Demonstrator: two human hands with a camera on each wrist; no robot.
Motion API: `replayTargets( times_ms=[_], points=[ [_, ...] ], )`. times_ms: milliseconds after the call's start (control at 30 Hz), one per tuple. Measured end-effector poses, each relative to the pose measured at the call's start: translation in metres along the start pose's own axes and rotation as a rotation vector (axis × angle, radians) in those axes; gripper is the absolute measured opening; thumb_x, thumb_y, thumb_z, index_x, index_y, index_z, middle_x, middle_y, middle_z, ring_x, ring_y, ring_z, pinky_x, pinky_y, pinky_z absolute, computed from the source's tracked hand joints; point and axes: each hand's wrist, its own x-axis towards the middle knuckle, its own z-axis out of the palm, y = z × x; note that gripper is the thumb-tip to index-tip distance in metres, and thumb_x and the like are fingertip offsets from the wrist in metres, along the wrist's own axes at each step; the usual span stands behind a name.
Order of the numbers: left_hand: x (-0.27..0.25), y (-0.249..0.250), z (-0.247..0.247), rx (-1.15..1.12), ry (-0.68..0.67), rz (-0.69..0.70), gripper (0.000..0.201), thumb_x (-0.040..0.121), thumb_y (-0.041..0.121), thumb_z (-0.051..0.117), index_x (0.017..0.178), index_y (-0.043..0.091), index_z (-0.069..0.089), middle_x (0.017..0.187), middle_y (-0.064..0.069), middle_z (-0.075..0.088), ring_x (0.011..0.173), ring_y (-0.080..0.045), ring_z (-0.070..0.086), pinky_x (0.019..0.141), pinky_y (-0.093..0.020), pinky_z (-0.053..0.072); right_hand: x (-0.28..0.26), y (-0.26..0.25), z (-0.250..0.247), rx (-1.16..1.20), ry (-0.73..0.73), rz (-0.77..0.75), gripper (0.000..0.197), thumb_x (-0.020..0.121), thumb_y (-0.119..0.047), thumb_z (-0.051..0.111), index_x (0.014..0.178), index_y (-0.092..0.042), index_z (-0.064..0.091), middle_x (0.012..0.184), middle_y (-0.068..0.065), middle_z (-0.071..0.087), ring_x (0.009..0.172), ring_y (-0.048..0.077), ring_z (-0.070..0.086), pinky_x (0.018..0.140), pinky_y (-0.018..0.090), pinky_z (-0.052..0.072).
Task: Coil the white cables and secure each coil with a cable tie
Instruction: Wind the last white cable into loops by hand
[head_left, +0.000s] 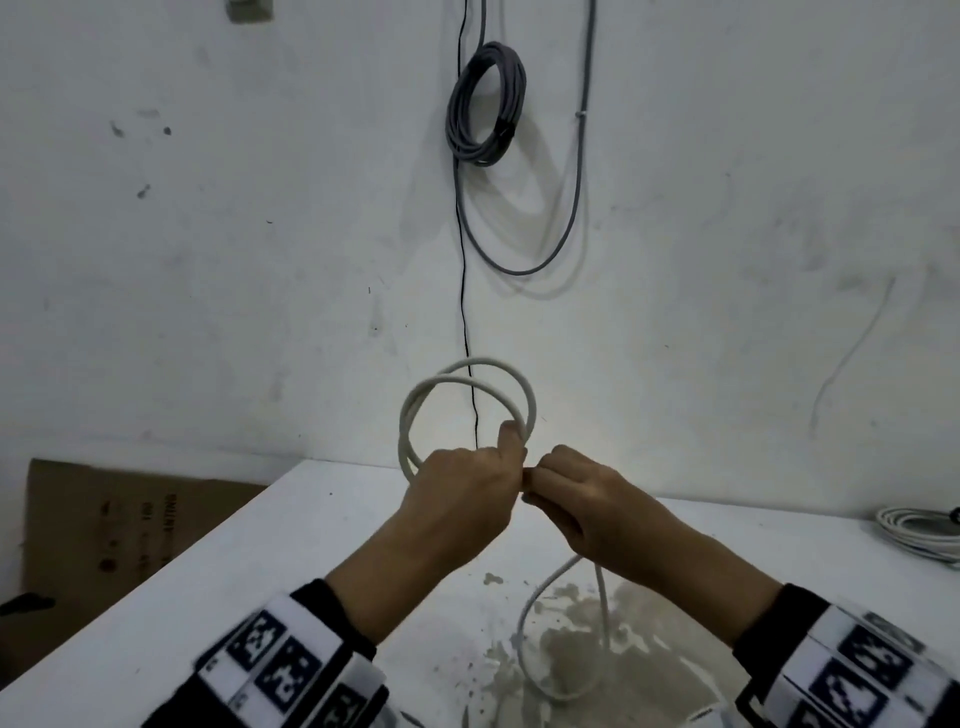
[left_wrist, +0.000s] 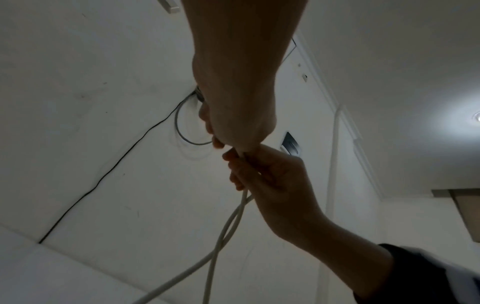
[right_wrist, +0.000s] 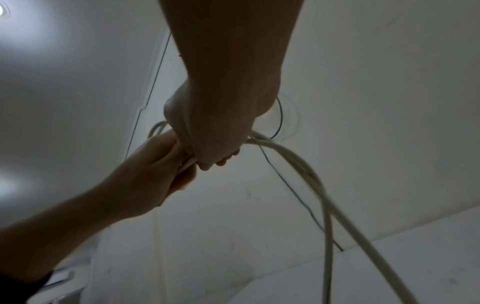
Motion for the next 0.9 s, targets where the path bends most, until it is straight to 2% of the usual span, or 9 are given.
replayTargets(
  times_ms=[133, 300, 400, 467, 567, 633, 733, 800, 900],
  points=[
    [0.000, -0.020, -0.004, 0.179, -0.221, -0.057, 0.029, 0.101, 0.019, 0.022, 0.124, 0.006, 0.034, 0.092, -0.009, 0.066, 0.062, -0.025, 0.049, 0.055, -0.032, 0.036, -0.011, 0.027, -0.006, -0.357, -0.103, -0.001, 0.016, 0.071, -0.015, 0.078, 0.079, -0.017, 0.064, 0.064, -0.004, 0.059, 0.067, 0.019, 0.050, 0.053, 0.027, 0.034],
    [0.002, -0.028, -0.009, 0.222, -0.371, 0.004, 0.028, 0.101, 0.024, 0.025, 0.116, 0.007, 0.041, 0.092, -0.010, 0.064, 0.062, -0.025, 0.046, 0.056, -0.034, 0.035, 0.000, 0.035, 0.003, -0.705, -0.109, 0.071, 0.012, 0.055, -0.013, 0.068, 0.060, -0.024, 0.064, 0.085, -0.003, 0.060, 0.095, 0.023, 0.040, 0.075, 0.037, 0.025],
    [0.004, -0.021, -0.017, -0.112, -0.490, 0.048, 0.036, 0.102, 0.030, 0.027, 0.103, 0.007, 0.055, 0.092, -0.008, 0.063, 0.075, -0.021, 0.056, 0.071, -0.034, 0.045, 0.017, 0.029, 0.009, -0.824, -0.100, 0.159, 0.020, 0.055, -0.008, 0.050, 0.053, -0.024, 0.062, 0.095, -0.002, 0.057, 0.101, 0.023, 0.038, 0.082, 0.038, 0.023],
    [0.005, -0.021, -0.022, -0.486, -0.516, -0.018, 0.041, 0.100, 0.032, 0.032, 0.083, 0.009, 0.061, 0.073, 0.003, 0.055, 0.067, 0.000, 0.054, 0.070, -0.017, 0.040, 0.023, 0.025, 0.013, -0.799, -0.074, 0.182, 0.021, 0.052, -0.003, 0.054, 0.053, -0.023, 0.061, 0.085, -0.006, 0.062, 0.097, 0.021, 0.038, 0.077, 0.036, 0.022],
    [0.005, -0.034, -0.027, -0.908, -0.382, -0.150, 0.039, 0.098, 0.027, 0.041, 0.063, 0.014, 0.053, 0.055, 0.007, 0.042, 0.041, -0.002, 0.039, 0.047, -0.014, 0.033, 0.014, 0.029, 0.018, -0.575, -0.033, 0.329, 0.026, 0.051, -0.010, 0.078, 0.065, -0.027, 0.064, 0.124, 0.001, 0.061, 0.105, 0.024, 0.036, 0.076, 0.038, 0.020],
    [0.002, -0.047, -0.027, -1.123, -0.318, -0.259, 0.039, 0.097, 0.024, 0.043, 0.060, 0.014, 0.050, 0.048, 0.008, 0.039, 0.037, -0.006, 0.032, 0.039, -0.018, 0.027, 0.002, 0.035, 0.018, -0.422, -0.014, 0.443, 0.031, 0.063, -0.027, 0.076, 0.089, -0.040, 0.066, 0.151, 0.011, 0.029, 0.114, 0.028, 0.031, 0.080, 0.043, 0.023],
    [-0.003, -0.053, -0.021, -1.265, -0.251, -0.352, 0.036, 0.098, 0.023, 0.042, 0.064, 0.011, 0.048, 0.046, 0.007, 0.031, 0.037, -0.009, 0.023, 0.039, -0.020, 0.017, -0.004, 0.039, 0.017, -0.278, -0.073, 0.499, 0.063, 0.074, -0.030, 0.064, 0.129, -0.047, 0.037, 0.148, 0.012, 0.008, 0.119, 0.030, 0.025, 0.087, 0.052, 0.031],
    [-0.004, -0.050, -0.016, -1.316, -0.211, -0.400, 0.036, 0.099, 0.023, 0.040, 0.066, 0.010, 0.047, 0.043, 0.008, 0.028, 0.036, -0.008, 0.019, 0.038, -0.018, 0.015, -0.001, 0.037, 0.017, -0.157, -0.073, 0.536, 0.083, 0.074, -0.017, 0.069, 0.137, -0.036, 0.019, 0.135, 0.010, 0.021, 0.114, 0.029, 0.035, 0.094, 0.051, 0.034],
    [-0.002, -0.044, -0.011, -1.342, -0.179, -0.448, 0.035, 0.099, 0.022, 0.038, 0.067, 0.010, 0.045, 0.041, 0.011, 0.028, 0.035, -0.007, 0.019, 0.036, -0.017, 0.015, -0.003, 0.038, 0.020, 0.074, 0.073, 0.524, 0.081, 0.070, 0.008, 0.068, 0.138, -0.011, 0.030, 0.126, 0.012, 0.040, 0.091, 0.024, 0.055, 0.078, 0.041, 0.052]
  ],
)
